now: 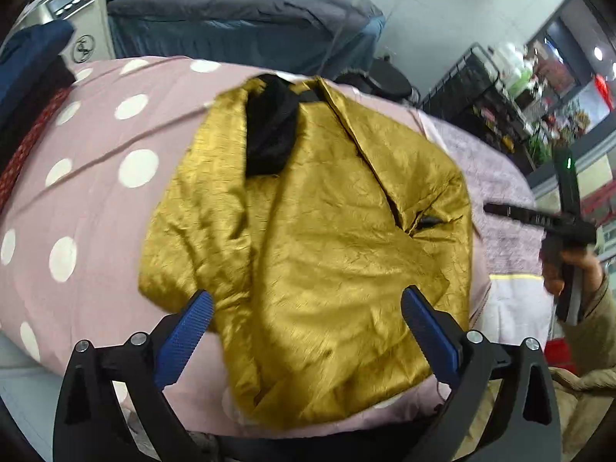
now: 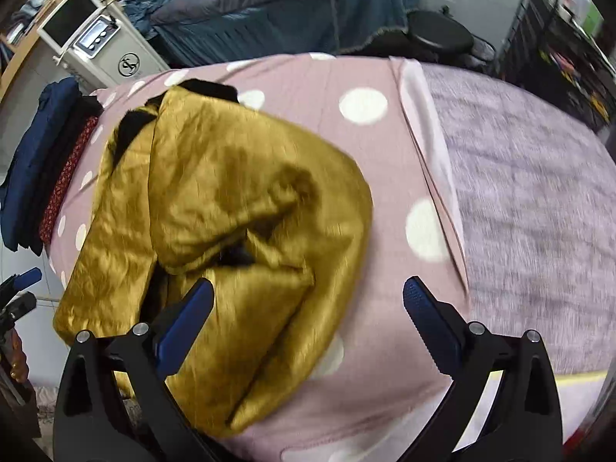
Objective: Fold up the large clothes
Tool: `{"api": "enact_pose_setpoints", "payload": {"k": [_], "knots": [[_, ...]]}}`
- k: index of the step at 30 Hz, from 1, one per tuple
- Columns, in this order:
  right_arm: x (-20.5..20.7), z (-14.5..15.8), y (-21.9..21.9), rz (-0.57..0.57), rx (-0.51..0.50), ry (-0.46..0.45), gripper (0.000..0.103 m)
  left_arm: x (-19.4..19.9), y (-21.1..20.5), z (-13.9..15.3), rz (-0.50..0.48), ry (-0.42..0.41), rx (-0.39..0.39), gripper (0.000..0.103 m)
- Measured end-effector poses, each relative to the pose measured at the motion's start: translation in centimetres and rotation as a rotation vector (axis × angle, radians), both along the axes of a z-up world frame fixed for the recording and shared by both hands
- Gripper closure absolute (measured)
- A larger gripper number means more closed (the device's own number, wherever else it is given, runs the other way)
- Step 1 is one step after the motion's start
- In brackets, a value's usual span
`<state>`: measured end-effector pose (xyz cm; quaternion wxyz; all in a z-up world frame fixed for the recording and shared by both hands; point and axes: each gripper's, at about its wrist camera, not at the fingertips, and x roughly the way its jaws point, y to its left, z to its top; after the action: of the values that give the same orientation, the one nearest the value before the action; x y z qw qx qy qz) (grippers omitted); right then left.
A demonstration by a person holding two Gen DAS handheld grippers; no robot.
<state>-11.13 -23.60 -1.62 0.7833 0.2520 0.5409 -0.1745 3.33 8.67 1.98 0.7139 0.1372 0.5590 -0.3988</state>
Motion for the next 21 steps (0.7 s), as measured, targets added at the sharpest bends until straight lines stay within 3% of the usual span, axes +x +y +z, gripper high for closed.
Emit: {"api": "enact_pose_setpoints", "payload": {"k": [4,5,6,7,8,9,12,16,18,21], "knots": [[4.2,-3.0,-1.7,0.042,0.006,0.016,0.006,-1.2,-5.3,-4.6,-0.151,-0.015,0.192,0.007],[4.8,-3.8,-2.0,0.042,0.009,0.014,0.014,-1.8,-6.0,-5.3,-0.177,-0.029,0.214,0.008],[5.3,-4.3,-2.4,0.043,0.016,0.004,0.026,-2.3,-6.4,-6.2,-0.195,-0.037,0.225,0.015],[5.6,-4.9,-2.4,0.048,0.031,-0.002,0.07,-2.5,-6.5,-7.0,-0.196,-0.018,0.238,0.041],[5.7,-5.5,-2.3,0.048,0.045,0.024,0.095,-2.4,-6.4,-7.5,-0.187,0.007,0.253,0.058],[5.5,-5.9,-2.2,0.051,0.068,0.045,0.095,-2.3,-5.7,-7.8,-0.167,0.049,0.26,0.078],[3.6,-3.5,-0.1,0.142,0.102,-0.06,0.096,-2.1,-2.4,-6.8,-0.146,0.081,0.227,0.091],[-2.4,1.0,4.0,0.356,0.156,-0.17,0.097,-2.5,4.2,-6.2,-0.115,0.107,0.272,0.094],[-5.2,1.0,5.9,0.438,0.171,-0.126,0.097,-2.8,7.7,-7.4,-0.083,0.147,0.323,0.094],[-8.9,-2.1,8.8,0.529,0.215,0.024,0.096,-3.6,11.4,-11.2,-0.031,0.218,0.435,0.094]]}}
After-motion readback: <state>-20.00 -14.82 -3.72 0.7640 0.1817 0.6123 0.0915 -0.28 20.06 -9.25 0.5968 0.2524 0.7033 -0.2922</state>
